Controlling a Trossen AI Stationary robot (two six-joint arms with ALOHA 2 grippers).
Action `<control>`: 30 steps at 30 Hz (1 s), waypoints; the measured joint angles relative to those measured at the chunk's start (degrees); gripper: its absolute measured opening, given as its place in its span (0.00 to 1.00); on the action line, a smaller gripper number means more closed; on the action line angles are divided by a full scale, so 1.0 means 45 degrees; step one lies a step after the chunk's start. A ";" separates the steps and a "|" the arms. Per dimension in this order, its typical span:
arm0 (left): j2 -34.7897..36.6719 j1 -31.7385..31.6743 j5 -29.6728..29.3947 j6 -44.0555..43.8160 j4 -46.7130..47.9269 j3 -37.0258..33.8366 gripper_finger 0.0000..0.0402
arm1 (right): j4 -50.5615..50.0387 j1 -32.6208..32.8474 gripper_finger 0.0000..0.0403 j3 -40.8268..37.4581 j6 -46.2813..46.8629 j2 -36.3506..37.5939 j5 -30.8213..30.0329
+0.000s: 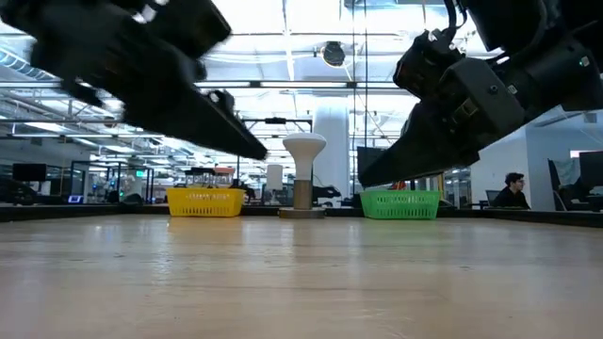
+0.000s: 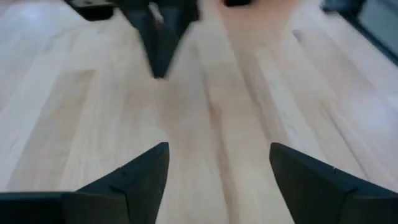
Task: Pick & Place Office items
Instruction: Put the green charger adapter into the green bin
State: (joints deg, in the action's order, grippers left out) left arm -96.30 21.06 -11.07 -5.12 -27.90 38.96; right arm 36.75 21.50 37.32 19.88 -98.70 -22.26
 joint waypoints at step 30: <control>0.0352 0.8561 -0.2562 -1.1914 1.2000 0.4532 0.66 | 0.0165 0.0194 0.09 0.0005 -0.0317 -0.0005 -0.0021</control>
State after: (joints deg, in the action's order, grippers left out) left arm -94.72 59.59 -22.59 -58.73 26.10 59.36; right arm 37.50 22.37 37.34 18.45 -98.72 -22.36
